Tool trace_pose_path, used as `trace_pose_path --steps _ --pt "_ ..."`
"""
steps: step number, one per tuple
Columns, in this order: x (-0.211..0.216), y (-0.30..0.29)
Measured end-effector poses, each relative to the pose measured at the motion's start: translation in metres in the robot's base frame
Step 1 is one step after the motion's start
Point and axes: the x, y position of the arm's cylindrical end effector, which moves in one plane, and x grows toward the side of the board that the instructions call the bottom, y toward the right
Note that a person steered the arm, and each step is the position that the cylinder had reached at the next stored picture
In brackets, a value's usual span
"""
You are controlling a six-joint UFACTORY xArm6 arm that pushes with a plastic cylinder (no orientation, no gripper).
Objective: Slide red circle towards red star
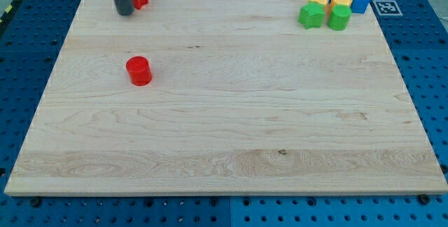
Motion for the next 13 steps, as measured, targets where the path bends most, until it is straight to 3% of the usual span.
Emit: trace_pose_path --steps 2,3,4,6,9,13 --pt "0.097 -0.033" --pt "0.157 -0.020" --pt "0.187 0.031" --pt "0.180 0.093" --pt "0.205 0.053" --pt "0.165 0.057"
